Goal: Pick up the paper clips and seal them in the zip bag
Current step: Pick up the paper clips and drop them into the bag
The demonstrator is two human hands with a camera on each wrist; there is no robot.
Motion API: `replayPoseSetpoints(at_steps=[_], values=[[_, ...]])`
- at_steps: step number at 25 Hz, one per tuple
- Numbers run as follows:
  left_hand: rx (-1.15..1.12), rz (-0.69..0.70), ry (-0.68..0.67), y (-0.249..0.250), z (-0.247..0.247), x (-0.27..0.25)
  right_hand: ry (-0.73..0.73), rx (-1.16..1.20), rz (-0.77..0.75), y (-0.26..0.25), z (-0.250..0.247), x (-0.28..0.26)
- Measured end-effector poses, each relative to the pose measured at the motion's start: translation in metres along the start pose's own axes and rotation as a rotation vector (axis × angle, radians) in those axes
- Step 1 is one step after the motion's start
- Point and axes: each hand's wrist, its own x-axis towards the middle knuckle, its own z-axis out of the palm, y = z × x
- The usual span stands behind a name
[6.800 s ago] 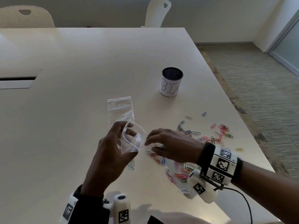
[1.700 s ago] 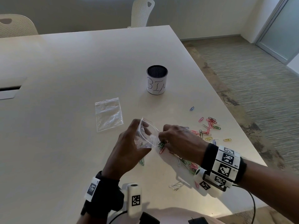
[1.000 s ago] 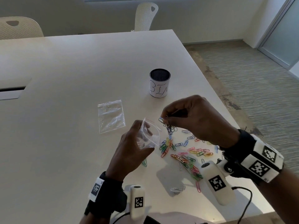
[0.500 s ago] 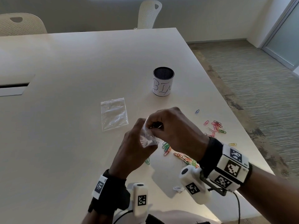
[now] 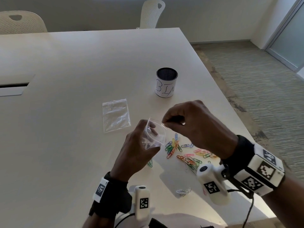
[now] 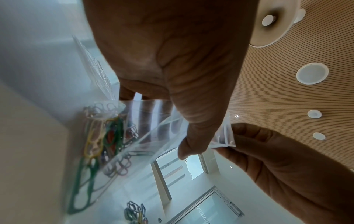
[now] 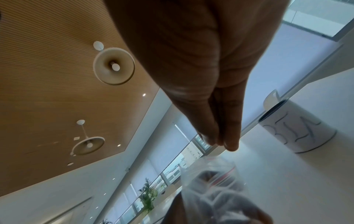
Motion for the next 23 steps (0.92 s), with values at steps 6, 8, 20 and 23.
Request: replayPoseSetpoints(at_steps=[6,8,20,23], values=[[-0.027,-0.007,0.005,-0.001,0.0,0.0,0.081,-0.085,0.322,0.068,-0.048,-0.024],[-0.025,-0.004,-0.003,-0.001,0.001,0.001,0.068,-0.168,0.45,0.102,-0.062,-0.031],[-0.045,0.007,-0.016,0.003,0.002,0.0,-0.229,-0.297,0.55,0.137,-0.014,-0.047],[-0.037,0.004,-0.015,0.003,0.002,-0.001,-0.238,-0.231,0.518,0.136,-0.028,-0.049]])
